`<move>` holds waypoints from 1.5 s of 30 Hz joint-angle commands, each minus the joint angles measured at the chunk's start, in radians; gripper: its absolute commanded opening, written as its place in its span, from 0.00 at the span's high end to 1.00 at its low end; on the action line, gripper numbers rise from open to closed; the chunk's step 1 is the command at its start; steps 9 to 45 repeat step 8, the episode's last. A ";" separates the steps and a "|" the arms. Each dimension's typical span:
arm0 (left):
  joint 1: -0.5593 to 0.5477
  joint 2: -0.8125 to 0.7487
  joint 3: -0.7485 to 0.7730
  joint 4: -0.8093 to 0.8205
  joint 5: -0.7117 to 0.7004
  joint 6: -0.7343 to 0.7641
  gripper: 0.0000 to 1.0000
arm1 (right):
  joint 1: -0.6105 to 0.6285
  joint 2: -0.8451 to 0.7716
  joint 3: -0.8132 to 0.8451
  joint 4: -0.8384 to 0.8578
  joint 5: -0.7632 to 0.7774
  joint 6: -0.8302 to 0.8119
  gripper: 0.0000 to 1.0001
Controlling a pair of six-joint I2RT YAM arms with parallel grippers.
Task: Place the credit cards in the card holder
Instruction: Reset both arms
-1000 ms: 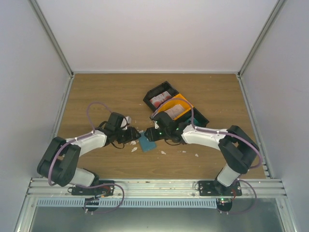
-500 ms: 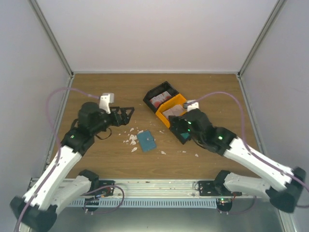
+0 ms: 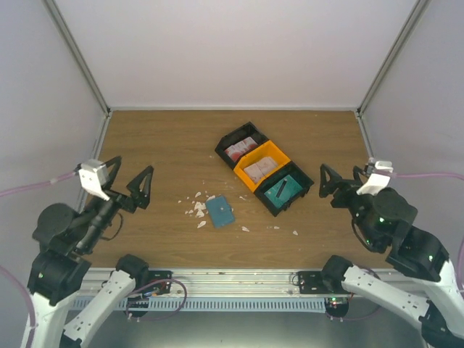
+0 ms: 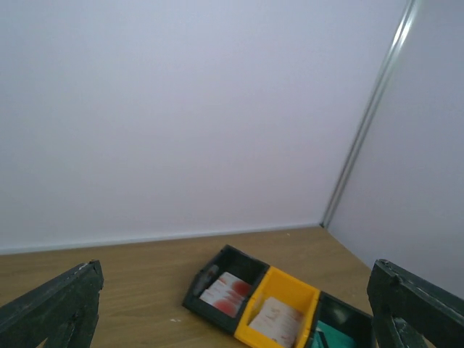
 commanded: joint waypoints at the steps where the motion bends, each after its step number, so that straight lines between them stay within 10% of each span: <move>1: 0.003 -0.038 0.041 -0.080 -0.083 0.057 0.01 | -0.002 -0.060 0.010 -0.120 0.076 0.016 0.00; 45: 0.003 -0.068 0.027 -0.112 -0.075 0.035 0.01 | -0.003 -0.118 0.010 -0.172 0.076 0.044 0.00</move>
